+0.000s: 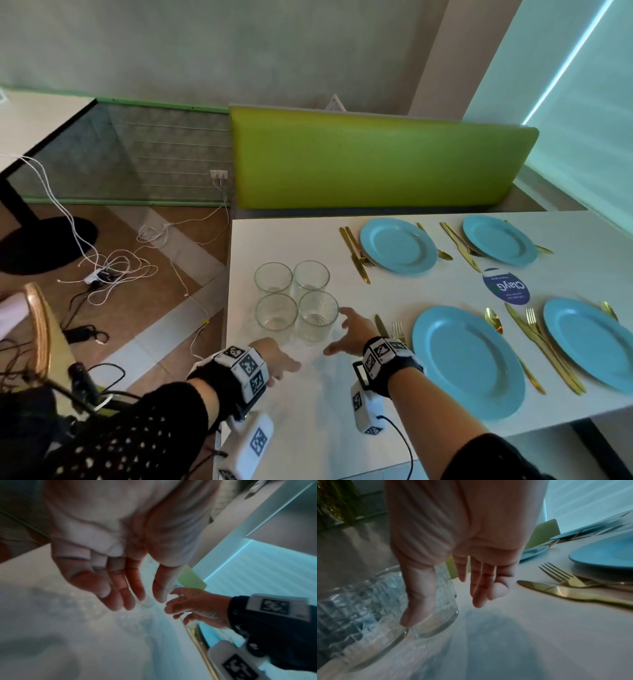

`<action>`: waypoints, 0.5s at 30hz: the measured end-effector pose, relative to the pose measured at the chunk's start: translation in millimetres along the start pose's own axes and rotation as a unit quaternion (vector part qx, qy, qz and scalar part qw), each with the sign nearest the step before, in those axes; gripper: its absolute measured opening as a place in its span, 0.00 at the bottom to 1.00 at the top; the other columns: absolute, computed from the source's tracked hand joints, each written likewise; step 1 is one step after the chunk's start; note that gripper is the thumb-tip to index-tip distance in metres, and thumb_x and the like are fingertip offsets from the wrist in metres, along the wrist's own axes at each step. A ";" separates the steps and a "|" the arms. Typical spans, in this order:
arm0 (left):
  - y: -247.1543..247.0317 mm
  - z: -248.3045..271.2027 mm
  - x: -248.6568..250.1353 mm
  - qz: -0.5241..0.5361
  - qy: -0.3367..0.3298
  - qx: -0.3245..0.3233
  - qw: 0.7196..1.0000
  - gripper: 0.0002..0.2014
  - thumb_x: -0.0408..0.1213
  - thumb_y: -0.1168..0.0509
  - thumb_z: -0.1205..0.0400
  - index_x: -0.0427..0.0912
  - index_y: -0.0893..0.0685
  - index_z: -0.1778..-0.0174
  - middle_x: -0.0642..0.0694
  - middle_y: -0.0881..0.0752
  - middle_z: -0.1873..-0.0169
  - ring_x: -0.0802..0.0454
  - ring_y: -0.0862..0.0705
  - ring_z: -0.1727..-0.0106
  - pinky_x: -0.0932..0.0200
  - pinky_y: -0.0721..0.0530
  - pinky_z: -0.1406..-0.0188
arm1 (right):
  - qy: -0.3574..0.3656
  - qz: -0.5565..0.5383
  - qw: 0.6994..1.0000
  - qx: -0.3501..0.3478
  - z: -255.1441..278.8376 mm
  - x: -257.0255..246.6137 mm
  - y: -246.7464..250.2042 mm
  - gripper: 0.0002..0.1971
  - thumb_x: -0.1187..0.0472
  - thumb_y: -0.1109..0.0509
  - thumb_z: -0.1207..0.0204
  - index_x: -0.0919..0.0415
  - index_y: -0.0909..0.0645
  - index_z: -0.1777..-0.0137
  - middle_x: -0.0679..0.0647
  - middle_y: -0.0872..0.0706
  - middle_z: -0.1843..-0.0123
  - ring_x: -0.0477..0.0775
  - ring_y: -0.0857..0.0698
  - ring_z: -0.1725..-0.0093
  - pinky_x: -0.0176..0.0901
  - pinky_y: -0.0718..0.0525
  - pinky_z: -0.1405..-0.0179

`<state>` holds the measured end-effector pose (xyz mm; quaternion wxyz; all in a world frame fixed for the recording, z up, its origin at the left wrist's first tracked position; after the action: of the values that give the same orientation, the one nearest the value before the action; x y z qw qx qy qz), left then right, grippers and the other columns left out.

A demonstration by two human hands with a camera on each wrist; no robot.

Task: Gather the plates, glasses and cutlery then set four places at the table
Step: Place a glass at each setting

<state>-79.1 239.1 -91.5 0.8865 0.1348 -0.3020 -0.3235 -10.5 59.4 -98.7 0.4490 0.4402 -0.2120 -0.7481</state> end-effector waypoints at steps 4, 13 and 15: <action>33.2 -21.3 -24.8 0.026 0.019 0.152 0.988 0.45 0.58 0.25 0.33 0.32 0.29 0.28 0.39 0.19 0.35 0.44 0.19 0.33 0.60 0.21 0.43 | 0.023 -0.062 0.997 0.042 -6.4 -6.0 -8.4 0.52 0.54 0.15 0.42 0.55 0.41 0.20 0.55 0.25 0.27 0.55 0.27 0.26 0.45 0.29 0.28; 31.1 -48.5 -17.6 0.189 -0.131 0.202 0.952 0.54 0.36 0.15 0.43 0.43 0.36 0.22 0.45 0.25 0.28 0.45 0.26 0.27 0.56 0.27 0.29 | 0.050 -0.141 0.984 0.096 -19.7 -12.7 -20.9 0.51 0.53 0.13 0.47 0.52 0.36 0.24 0.51 0.20 0.31 0.53 0.22 0.31 0.39 0.26 0.33; 27.7 -51.3 -16.0 0.205 -0.146 0.210 0.945 0.52 0.34 0.16 0.42 0.45 0.35 0.22 0.45 0.25 0.27 0.46 0.27 0.25 0.56 0.28 0.29 | 0.051 -0.137 0.984 0.106 -21.2 -13.1 -22.3 0.48 0.53 0.14 0.46 0.52 0.34 0.25 0.50 0.19 0.32 0.52 0.21 0.32 0.36 0.26 0.37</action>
<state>-43.3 272.7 -126.7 0.8314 0.2048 -0.5103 -0.0804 -0.6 83.6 -119.6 0.3035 0.5475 -0.2043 -0.7526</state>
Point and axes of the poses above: each hand's wrist, its own z-axis away from the middle knuckle, its own y-axis out of the back of the hand, x = y × z, the point moved 6 cm from there along -z, towards the middle knuckle
